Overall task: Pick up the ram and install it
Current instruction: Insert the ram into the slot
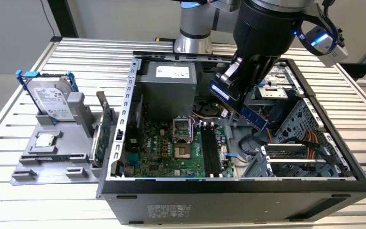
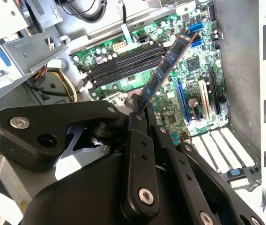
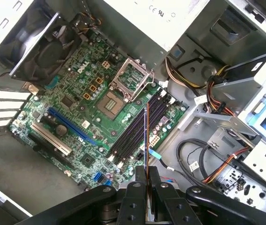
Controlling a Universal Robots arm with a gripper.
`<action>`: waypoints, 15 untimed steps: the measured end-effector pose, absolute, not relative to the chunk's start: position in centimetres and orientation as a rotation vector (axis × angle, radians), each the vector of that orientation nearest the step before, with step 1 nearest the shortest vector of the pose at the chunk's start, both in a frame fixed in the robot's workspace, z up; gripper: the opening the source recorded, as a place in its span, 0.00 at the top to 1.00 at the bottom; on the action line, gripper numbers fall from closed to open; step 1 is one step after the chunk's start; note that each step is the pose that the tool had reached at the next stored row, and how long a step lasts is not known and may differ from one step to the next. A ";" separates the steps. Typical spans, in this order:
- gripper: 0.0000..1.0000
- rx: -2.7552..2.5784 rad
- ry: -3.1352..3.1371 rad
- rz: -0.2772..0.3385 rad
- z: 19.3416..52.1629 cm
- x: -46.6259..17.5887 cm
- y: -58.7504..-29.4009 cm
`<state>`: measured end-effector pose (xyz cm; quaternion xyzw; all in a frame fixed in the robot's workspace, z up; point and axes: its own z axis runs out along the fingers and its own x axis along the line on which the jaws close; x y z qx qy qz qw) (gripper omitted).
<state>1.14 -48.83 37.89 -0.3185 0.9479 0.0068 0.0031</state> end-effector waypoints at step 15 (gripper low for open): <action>1.00 -0.953 2.987 0.021 37.9 1.1 -48.8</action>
